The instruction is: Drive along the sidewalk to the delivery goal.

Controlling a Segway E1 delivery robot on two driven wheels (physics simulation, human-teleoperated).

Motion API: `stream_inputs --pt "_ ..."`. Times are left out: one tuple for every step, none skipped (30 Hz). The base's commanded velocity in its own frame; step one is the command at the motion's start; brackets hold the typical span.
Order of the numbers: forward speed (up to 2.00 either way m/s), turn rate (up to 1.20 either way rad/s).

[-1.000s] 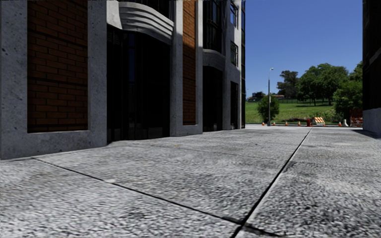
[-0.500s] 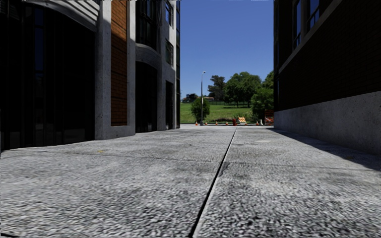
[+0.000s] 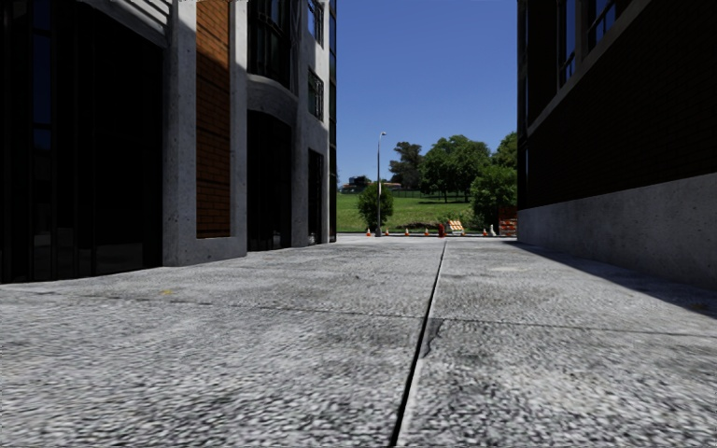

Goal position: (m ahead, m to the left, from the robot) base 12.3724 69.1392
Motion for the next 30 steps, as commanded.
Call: stream_inputs --pt "0.99 -0.59" --pt "0.99 -0.71" --pt "0.99 -0.75" --pt "0.99 -0.76" --pt "0.99 -0.76" --pt "0.99 -0.76" --pt "0.99 0.00" --pt "0.99 0.00" --pt "0.99 0.00" --pt "0.99 0.00" --pt "0.99 0.00" --pt "0.99 0.00" --pt "0.99 0.00" --pt "0.99 0.00" --pt "0.99 0.00" --pt "0.99 0.00" --pt "0.99 0.00" --pt "0.99 0.00" --pt "0.99 0.00" --pt "0.99 0.00" --pt "0.99 -0.40" --pt "0.99 -1.20" --pt "0.99 -1.20" --pt "0.99 -1.20" --pt "0.99 -1.20" --pt "0.99 -1.15" --pt "0.99 -0.01" --pt "0.99 -0.01" --pt "0.99 0.00" --pt "0.99 0.00"
